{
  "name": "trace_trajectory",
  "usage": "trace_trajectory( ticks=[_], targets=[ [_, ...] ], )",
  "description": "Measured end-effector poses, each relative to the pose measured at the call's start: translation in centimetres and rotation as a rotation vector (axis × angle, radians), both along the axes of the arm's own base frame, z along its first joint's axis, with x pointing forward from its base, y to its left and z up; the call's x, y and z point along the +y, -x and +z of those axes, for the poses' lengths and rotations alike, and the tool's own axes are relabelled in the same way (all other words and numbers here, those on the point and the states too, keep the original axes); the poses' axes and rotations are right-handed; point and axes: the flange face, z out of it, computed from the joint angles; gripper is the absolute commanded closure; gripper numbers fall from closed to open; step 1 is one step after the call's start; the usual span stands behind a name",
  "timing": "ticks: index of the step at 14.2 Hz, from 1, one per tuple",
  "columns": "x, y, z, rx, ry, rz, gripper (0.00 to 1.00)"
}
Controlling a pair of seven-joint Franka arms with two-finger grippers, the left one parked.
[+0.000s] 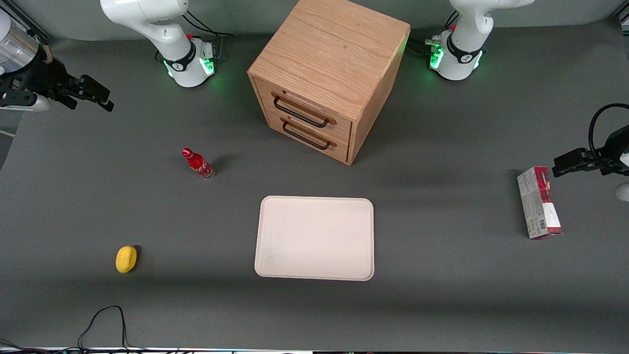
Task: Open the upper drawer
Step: 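Move the right gripper from rest toward the wooden cabinet's drawers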
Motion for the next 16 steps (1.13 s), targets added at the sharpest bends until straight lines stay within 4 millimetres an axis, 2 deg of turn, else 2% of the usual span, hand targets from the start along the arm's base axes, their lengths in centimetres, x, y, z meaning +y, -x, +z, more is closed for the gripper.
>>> trace_trajectory(
  ticks=[5,6,7,11,14,16],
  targets=[
    [0.2,-0.3,-0.3,0.006,0.002,0.008,0.0],
    [0.8,-0.6,-0.5,0.008,0.006,0.021,0.0],
    [2.2,-1.1,-0.5,0.009,0.015,0.047,0.0],
    [11.3,-1.9,-1.2,0.017,0.049,0.205,0.0],
    [20.4,-1.2,-0.9,0.028,0.066,0.374,0.0],
    [25.0,-0.8,-0.8,0.026,0.055,0.465,0.0]
  ],
)
